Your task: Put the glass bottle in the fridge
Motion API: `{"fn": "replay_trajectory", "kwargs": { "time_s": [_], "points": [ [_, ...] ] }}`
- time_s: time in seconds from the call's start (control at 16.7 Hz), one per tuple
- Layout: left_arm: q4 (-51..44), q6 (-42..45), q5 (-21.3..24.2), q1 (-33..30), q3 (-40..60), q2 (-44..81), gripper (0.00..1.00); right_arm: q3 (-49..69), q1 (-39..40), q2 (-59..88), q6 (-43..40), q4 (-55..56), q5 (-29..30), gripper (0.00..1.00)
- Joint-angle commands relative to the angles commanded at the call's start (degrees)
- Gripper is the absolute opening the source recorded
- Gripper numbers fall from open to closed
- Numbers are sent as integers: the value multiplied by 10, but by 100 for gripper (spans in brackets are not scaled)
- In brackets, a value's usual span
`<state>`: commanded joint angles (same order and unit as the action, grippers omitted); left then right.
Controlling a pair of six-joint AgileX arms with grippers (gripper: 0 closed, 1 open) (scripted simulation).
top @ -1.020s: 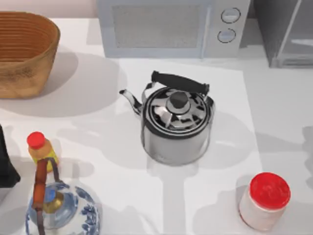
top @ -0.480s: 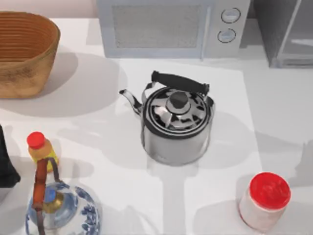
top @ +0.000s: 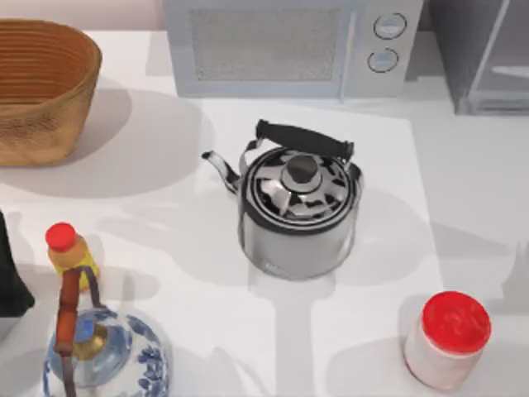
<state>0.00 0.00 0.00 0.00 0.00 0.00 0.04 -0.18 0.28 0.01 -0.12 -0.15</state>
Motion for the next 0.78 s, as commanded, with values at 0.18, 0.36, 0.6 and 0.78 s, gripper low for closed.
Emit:
{"fn": "replay_trajectory", "kwargs": {
  "time_s": [0.18, 0.36, 0.6, 0.78],
  "points": [
    [0, 0, 0, 0, 0, 0, 100, 15, -7, 17, -1, 16, 3, 1],
    [0, 0, 0, 0, 0, 0, 100, 66, -30, 87, -3, 79, 11, 1],
    [0, 0, 0, 0, 0, 0, 100, 169, -63, 261, -5, 208, 12, 1],
    [0, 0, 0, 0, 0, 0, 100, 260, -85, 441, -4, 317, -3, 1]
  ]
}}
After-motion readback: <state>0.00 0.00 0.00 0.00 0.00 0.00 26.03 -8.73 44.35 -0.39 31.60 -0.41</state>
